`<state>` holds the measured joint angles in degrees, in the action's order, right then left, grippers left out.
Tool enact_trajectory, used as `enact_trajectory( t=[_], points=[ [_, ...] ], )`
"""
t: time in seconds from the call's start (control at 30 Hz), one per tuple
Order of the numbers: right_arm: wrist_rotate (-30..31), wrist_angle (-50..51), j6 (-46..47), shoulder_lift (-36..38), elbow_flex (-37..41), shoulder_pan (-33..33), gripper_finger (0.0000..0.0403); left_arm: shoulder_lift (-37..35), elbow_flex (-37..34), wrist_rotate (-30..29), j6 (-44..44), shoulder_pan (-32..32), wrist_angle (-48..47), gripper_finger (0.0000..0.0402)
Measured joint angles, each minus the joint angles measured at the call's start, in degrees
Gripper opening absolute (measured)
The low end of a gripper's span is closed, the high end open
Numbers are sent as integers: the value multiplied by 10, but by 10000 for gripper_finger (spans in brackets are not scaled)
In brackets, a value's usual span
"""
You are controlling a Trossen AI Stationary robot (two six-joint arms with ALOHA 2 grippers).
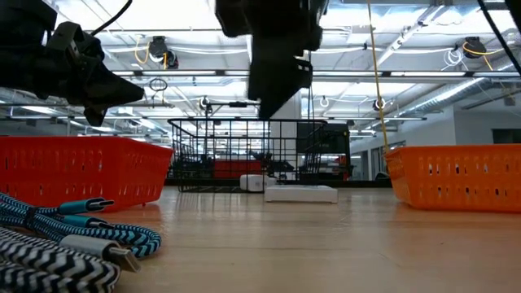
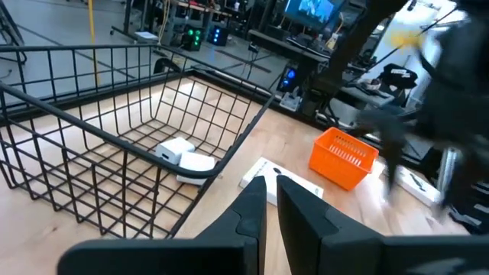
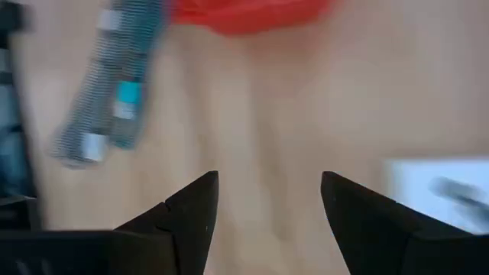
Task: Pick and place items into bin
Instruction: Put the blue charger cable into the red basket
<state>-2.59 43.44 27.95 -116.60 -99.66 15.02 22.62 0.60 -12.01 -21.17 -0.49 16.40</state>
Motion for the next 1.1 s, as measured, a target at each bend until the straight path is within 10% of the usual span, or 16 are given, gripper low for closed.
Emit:
enact_trajectory(
  t=[0.37, 1.1],
  points=[
    [48, -327, 54, -15, 157, 90, 203, 0, 0, 0, -32, 0, -1, 37],
    [101, -487, 37, -79, 164, 128, 198, 14, 0, -1, -33, 0, -3, 37]
  ],
)
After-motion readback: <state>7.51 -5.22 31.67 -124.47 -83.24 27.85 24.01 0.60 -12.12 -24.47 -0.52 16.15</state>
